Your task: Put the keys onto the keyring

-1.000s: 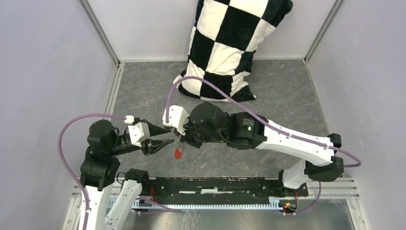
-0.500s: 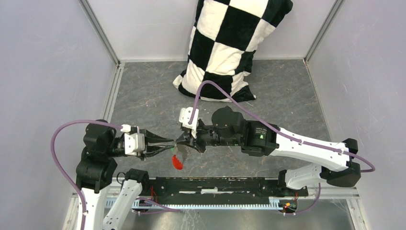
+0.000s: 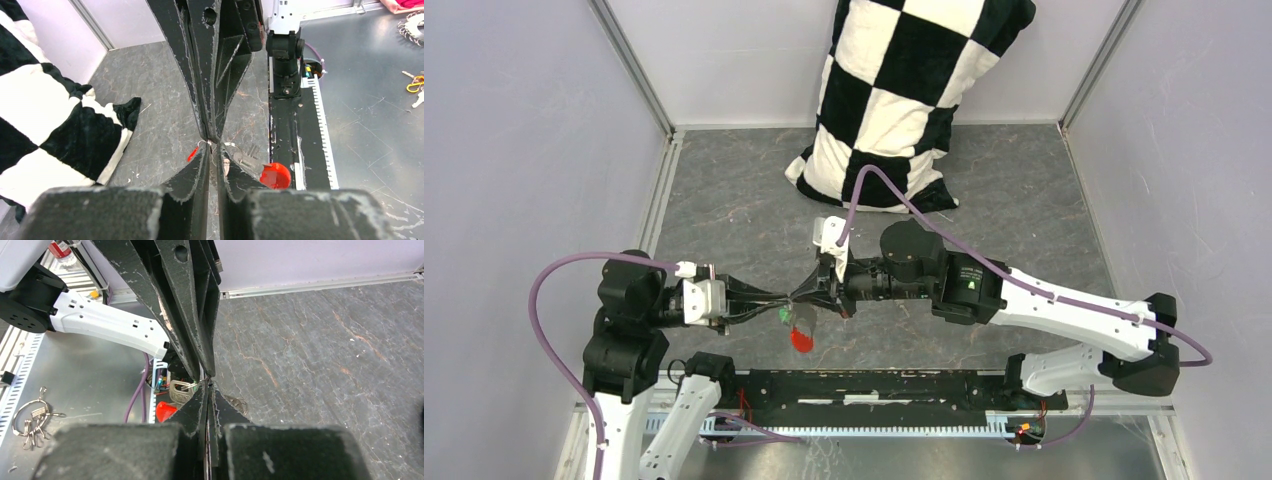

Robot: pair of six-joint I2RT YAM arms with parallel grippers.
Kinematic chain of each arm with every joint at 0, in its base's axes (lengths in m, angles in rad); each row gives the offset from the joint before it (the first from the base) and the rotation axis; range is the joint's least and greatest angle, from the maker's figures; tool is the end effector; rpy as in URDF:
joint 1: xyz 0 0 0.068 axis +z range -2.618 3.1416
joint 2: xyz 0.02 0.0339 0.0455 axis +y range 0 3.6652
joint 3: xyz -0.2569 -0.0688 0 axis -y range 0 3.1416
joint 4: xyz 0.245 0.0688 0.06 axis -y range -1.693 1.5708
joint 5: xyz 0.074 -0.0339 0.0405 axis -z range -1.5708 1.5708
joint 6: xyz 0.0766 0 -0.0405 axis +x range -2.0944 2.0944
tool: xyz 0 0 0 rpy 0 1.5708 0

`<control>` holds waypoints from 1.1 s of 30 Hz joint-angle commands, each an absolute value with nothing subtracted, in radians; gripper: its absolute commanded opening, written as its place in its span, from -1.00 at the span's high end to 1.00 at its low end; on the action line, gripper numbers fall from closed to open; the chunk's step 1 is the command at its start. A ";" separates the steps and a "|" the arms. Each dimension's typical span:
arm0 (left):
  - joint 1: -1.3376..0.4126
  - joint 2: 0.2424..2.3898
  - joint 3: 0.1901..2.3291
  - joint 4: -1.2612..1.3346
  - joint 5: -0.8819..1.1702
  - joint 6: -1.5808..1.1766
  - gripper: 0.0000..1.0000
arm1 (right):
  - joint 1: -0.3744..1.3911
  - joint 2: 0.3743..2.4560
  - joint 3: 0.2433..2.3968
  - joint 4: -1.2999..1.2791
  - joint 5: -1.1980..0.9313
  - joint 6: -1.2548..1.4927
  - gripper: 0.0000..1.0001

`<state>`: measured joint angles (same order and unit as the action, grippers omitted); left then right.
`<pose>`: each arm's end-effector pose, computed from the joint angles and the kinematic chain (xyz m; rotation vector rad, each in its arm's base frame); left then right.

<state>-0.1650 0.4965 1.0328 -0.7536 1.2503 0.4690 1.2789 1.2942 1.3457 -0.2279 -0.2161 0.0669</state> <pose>0.0570 -0.0832 0.3915 1.2794 1.1413 -0.8777 0.0815 0.3284 0.4071 -1.2154 1.4530 1.1448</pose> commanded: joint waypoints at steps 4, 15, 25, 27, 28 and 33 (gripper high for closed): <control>-0.167 0.488 1.023 -0.749 1.297 0.502 0.71 | 1.244 1.214 1.272 0.036 -0.292 0.151 1.00; -0.167 0.473 1.002 -0.750 1.316 0.501 0.44 | 1.233 1.202 1.229 0.137 -0.333 0.200 1.00; -0.167 0.454 1.022 -0.725 1.198 0.491 0.02 | 1.207 1.178 1.210 0.098 -0.334 0.204 1.00; -0.167 0.454 1.023 -0.677 1.204 0.415 0.00 | 1.205 1.174 1.200 0.108 -0.334 0.207 1.00; -0.167 0.454 1.021 -0.638 1.208 0.358 -0.02 | 1.205 1.172 1.196 0.113 -0.334 0.208 1.00; -0.167 0.465 1.023 -0.372 1.164 0.038 -0.26 | 1.203 1.178 1.195 0.121 -0.320 0.210 1.00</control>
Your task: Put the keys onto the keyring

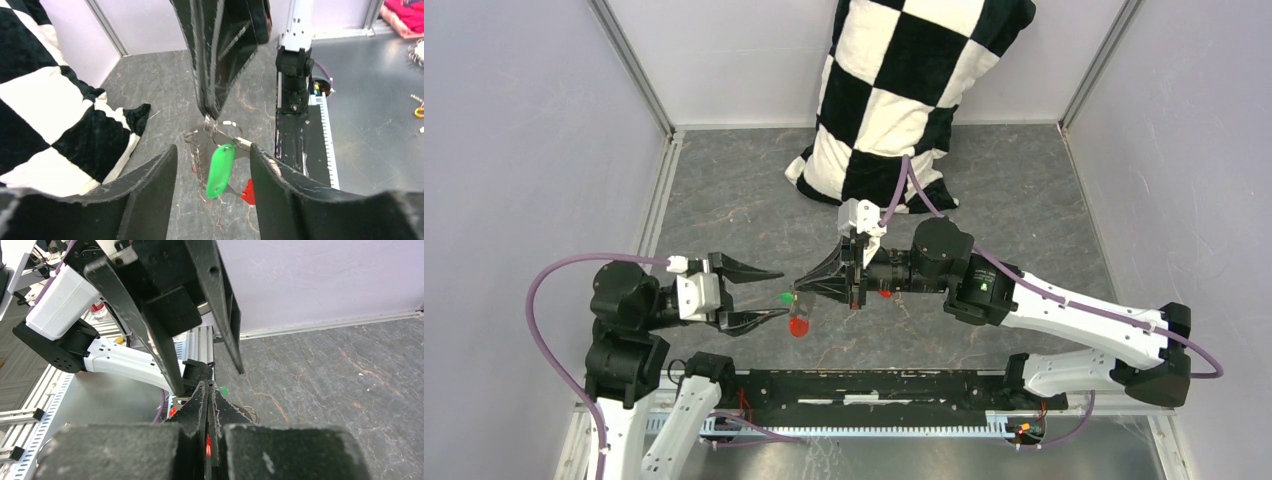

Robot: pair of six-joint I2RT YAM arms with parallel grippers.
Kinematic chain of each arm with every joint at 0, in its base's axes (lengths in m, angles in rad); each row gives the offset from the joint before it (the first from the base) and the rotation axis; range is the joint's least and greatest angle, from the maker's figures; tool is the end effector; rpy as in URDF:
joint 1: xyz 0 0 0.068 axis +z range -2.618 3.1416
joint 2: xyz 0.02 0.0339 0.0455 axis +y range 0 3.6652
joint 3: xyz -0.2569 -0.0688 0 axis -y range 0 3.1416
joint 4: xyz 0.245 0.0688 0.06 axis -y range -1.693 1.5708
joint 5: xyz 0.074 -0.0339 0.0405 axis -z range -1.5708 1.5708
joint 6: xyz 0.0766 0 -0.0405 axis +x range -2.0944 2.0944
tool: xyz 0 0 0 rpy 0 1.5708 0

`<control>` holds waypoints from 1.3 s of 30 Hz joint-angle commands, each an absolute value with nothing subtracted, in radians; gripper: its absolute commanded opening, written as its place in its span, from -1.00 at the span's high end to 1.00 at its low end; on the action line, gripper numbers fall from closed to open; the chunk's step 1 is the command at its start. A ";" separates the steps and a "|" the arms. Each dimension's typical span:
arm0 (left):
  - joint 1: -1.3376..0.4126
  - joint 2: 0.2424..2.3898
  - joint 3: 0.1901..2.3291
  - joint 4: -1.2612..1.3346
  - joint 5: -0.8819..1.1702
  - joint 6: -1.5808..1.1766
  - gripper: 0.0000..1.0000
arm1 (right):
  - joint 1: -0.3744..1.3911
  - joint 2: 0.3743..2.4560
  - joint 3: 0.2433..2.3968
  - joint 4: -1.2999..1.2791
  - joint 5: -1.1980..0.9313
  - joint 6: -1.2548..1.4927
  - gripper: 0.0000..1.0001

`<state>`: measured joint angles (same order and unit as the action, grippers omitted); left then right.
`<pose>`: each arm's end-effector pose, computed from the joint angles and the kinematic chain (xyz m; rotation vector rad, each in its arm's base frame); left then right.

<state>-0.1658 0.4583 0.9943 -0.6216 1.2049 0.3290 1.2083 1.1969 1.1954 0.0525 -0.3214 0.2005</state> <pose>0.0579 -0.0822 0.3952 1.2112 1.1519 -0.8631 0.0901 0.3057 0.4198 -1.0517 1.3197 1.3390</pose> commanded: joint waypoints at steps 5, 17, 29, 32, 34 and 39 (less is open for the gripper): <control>-0.167 0.474 1.023 -0.282 1.128 -0.092 -0.45 | 1.204 1.223 1.268 0.003 -0.214 0.186 1.00; -0.166 0.440 0.871 -0.422 1.019 0.060 -0.53 | 1.231 1.313 1.396 -0.137 -0.054 0.157 1.00; -0.167 0.445 0.849 -0.533 0.958 0.341 -0.23 | 1.267 1.376 1.489 -0.223 -0.006 0.124 1.00; -0.167 0.450 0.866 -0.532 0.927 0.350 -0.18 | 1.269 1.378 1.494 -0.244 0.019 0.117 1.00; -0.167 0.452 0.877 -0.534 0.927 0.334 -0.12 | 1.270 1.376 1.493 -0.248 0.016 0.115 1.00; -0.167 0.454 0.895 -0.545 0.951 0.298 0.26 | 1.271 1.369 1.488 -0.274 0.031 0.110 1.00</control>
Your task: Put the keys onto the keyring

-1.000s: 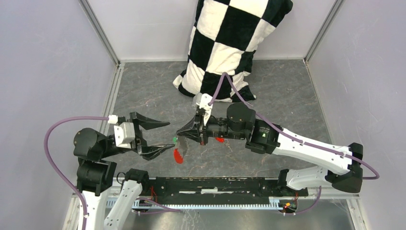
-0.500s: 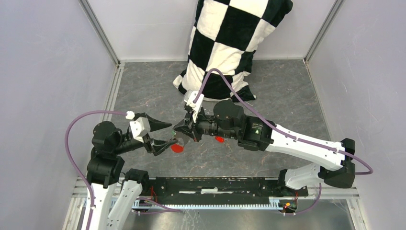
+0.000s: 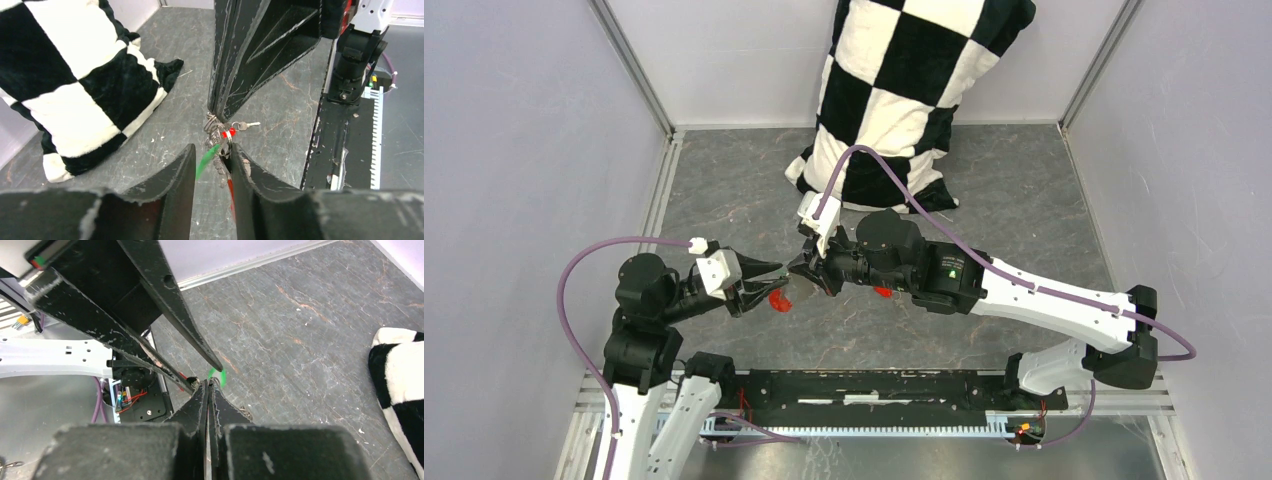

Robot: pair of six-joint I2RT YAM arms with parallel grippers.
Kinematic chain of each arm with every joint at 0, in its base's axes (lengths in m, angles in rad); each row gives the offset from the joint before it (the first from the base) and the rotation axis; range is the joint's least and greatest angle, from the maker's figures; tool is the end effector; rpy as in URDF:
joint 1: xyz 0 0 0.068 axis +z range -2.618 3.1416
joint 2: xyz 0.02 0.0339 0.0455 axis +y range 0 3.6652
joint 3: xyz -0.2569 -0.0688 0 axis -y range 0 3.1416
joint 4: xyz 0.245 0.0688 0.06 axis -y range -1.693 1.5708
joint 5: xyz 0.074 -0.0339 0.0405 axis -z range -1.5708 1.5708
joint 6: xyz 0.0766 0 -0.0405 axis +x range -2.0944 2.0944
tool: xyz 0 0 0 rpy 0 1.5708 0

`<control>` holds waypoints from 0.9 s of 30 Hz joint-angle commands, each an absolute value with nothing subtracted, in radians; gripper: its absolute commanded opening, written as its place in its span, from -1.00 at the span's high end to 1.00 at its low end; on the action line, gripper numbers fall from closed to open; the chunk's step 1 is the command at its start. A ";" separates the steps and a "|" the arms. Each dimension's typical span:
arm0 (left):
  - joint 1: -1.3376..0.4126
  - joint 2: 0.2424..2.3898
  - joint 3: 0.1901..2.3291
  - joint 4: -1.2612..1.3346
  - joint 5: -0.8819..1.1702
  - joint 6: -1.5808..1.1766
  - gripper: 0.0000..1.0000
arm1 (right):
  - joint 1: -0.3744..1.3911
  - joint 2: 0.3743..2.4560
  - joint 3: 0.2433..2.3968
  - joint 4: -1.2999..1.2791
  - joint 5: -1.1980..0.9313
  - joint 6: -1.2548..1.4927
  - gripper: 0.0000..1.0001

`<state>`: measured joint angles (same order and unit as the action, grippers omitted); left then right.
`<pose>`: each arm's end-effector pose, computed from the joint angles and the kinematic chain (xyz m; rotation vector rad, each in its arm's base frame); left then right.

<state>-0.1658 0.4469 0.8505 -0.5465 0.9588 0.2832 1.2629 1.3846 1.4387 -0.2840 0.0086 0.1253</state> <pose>0.0951 -0.0795 0.3591 1.0285 1.3594 -0.7276 0.1099 0.3433 0.4048 -1.0243 1.6143 0.9635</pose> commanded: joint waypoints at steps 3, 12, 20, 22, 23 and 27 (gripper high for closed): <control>-0.167 0.456 0.906 -0.568 0.920 0.324 0.35 | 1.271 1.362 1.481 -0.278 0.031 0.111 1.00; -0.167 0.464 0.934 -0.597 0.915 0.349 0.58 | 1.270 1.337 1.458 -0.274 0.028 0.112 1.00; -0.167 0.442 0.926 -0.687 0.990 0.508 0.57 | 1.265 1.298 1.398 -0.184 -0.039 0.165 1.00; -0.167 0.428 0.920 -0.689 1.001 0.534 0.57 | 1.259 1.289 1.378 -0.150 -0.070 0.187 1.00; -0.167 0.425 0.916 -0.688 1.014 0.549 0.54 | 1.256 1.282 1.362 -0.129 -0.088 0.201 1.00; -0.167 0.422 0.919 -0.678 1.074 0.559 0.43 | 1.240 1.259 1.302 -0.045 -0.137 0.247 1.00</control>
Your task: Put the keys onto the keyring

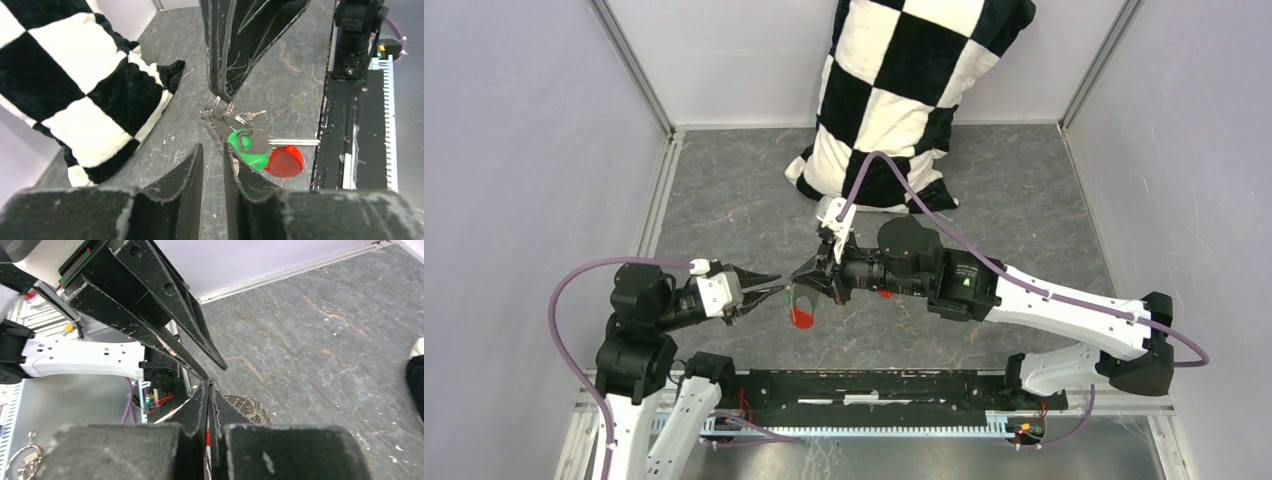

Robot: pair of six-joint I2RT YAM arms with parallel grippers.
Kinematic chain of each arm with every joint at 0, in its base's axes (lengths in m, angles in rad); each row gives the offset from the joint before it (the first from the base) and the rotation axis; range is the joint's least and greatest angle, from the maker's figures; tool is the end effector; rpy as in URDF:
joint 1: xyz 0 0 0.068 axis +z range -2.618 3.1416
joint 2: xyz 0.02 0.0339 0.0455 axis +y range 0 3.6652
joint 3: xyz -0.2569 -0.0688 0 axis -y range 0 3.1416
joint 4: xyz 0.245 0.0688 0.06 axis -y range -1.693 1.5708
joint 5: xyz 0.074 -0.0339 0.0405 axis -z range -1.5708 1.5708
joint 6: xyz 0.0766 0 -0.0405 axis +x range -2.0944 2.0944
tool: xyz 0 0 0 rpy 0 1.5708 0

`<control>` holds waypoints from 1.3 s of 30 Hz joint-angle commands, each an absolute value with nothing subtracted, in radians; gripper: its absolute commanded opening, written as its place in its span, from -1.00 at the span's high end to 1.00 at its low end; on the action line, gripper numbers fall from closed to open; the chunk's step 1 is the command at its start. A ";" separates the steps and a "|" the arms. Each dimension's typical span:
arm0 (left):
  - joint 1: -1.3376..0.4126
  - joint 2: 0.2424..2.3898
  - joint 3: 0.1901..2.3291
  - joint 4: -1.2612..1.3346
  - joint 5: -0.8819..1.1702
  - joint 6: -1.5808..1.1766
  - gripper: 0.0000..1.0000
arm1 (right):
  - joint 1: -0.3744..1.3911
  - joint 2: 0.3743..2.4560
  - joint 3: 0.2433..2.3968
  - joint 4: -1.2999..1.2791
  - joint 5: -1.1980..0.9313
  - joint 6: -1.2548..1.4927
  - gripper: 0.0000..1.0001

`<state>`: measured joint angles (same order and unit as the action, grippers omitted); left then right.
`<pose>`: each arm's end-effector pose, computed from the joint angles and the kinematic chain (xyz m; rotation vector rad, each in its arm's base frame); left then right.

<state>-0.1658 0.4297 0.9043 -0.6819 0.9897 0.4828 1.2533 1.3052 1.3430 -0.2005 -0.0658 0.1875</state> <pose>0.0787 -0.0781 0.3620 1.1596 1.2774 -0.6397 0.1025 0.3280 0.4062 -0.9935 1.5817 1.0922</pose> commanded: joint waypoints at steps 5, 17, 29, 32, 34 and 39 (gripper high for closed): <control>-0.167 0.419 0.946 -0.590 1.053 0.412 0.31 | 1.226 1.214 1.196 0.097 -0.169 0.280 1.00; -0.167 0.473 0.988 -0.536 1.211 0.248 0.36 | 1.220 1.157 0.980 0.503 -0.278 0.312 1.00; -0.167 0.474 0.988 -0.553 1.202 0.261 0.51 | 1.221 1.155 0.939 0.604 -0.321 0.311 1.00; -0.167 0.474 0.986 -0.551 1.253 0.247 0.48 | 1.221 1.165 0.940 0.619 -0.327 0.314 1.00; -0.167 0.473 0.981 -0.549 1.279 0.236 0.45 | 1.221 1.173 0.945 0.628 -0.339 0.314 1.00; -0.167 0.470 0.986 -0.550 1.302 0.236 0.42 | 1.221 1.190 0.950 0.640 -0.344 0.315 1.00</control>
